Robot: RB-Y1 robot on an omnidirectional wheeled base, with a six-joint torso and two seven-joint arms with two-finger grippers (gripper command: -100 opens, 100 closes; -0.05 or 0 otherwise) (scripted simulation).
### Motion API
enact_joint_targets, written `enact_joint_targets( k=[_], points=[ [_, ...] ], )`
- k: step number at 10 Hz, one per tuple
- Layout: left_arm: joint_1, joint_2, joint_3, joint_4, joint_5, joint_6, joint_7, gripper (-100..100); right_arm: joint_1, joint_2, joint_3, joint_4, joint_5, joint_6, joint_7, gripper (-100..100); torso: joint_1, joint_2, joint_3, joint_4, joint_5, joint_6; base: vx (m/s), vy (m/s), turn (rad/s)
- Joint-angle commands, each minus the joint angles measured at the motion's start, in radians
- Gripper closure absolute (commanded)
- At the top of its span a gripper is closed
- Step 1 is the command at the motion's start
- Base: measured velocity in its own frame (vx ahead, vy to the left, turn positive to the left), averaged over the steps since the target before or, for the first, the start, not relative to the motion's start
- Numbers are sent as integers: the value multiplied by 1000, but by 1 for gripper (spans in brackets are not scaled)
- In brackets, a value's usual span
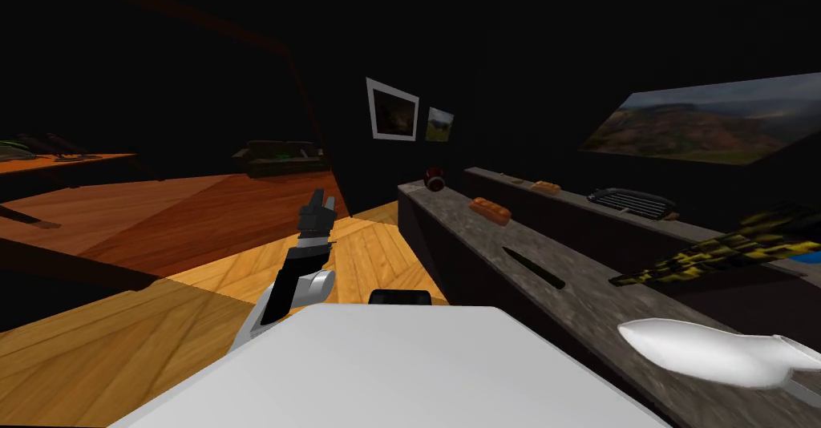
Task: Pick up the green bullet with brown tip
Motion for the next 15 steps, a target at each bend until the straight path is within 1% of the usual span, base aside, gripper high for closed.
enact_joint_targets(
  k=[1,4,6,8,12,14,15],
  points=[
    [0,0,0,0,0,0,0,0,41,-17,-8,16,12,13,30,-100,0,0,0,0,0,0,99,1,226],
    [0,0,0,0,0,0,0,0,117,-74,-41,85,32,14,93,-100,-4,-8,-4,-2,-1,-1,199,-58,349],
    [0,0,0,0,0,0,0,0,155,-108,-61,130,43,6,131,-100,-6,-10,-6,-2,-2,-1,209,-92,369],
    [0,0,0,0,0,0,0,0,184,-139,-77,171,53,-7,165,-100,-4,-9,-5,-2,-1,-1,181,-90,313],
    [0,0,0,0,0,0,0,0,217,-189,-95,238,70,-37,223,-100,-7,-8,-5,-2,-2,-1,167,-140,307],
    [0,0,0,0,0,0,0,0,222,-230,-89,273,81,-63,261,-100,-6,-8,-5,-2,-1,-1,150,-149,342],
    [0,0,0,0,0,0,0,0,223,-217,-93,262,78,-54,248,-100,-6,-9,-5,-2,-2,0,80,-77,69]
  ],
)
